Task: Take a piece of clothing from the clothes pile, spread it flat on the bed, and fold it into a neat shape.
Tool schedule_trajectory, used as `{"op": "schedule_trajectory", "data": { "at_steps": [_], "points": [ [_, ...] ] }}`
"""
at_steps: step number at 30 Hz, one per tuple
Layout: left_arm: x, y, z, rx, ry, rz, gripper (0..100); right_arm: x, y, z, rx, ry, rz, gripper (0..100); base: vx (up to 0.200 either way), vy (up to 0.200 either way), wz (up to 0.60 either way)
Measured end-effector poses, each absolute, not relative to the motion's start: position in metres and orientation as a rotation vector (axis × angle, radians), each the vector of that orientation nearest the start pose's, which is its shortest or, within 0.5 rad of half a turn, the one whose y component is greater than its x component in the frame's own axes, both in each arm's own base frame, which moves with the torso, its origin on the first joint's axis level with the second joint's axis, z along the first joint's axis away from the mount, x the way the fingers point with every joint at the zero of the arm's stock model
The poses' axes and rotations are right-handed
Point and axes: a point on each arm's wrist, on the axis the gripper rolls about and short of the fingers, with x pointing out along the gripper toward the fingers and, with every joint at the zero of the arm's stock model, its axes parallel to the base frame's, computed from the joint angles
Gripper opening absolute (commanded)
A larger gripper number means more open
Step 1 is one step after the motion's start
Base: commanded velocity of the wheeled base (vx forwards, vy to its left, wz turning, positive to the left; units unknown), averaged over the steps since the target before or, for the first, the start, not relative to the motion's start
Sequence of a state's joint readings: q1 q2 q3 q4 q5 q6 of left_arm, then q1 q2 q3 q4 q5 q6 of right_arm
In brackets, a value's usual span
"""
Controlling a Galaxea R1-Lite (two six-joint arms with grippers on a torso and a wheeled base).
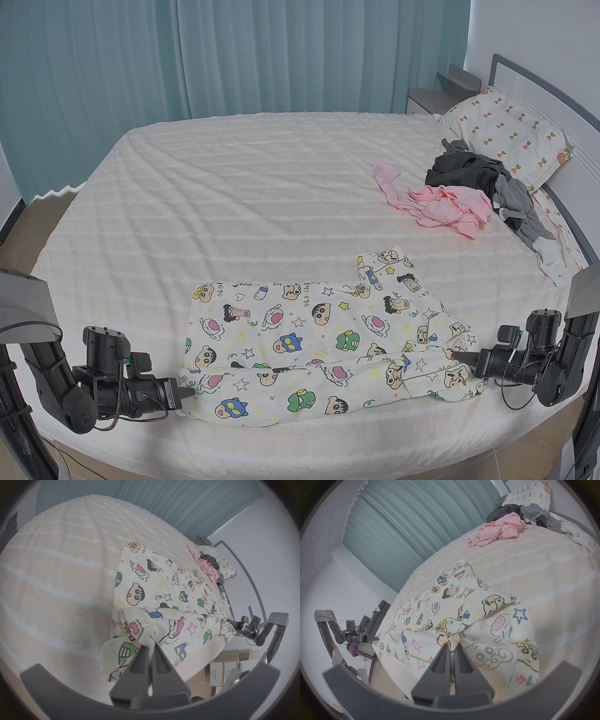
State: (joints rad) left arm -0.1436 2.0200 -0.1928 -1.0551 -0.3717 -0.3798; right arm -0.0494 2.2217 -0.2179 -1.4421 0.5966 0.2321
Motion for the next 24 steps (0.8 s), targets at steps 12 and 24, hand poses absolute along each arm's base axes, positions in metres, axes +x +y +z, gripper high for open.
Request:
{"op": "schedule_trajectory", "data": {
  "at_steps": [12, 24],
  "points": [
    [0.232, -0.042, 0.001, -0.452, 0.898, -0.336, 100, 0.261, -0.001, -0.018, 0.407, 0.62, 0.458, 100, 0.0, 0.0, 0.0],
    [0.238, -0.042, 0.002, -0.48, 0.889, -0.325, 100, 0.256, 0.0, -0.019, 0.414, 0.621, 0.469, 100, 0.0, 0.0, 0.0]
  ]
}}
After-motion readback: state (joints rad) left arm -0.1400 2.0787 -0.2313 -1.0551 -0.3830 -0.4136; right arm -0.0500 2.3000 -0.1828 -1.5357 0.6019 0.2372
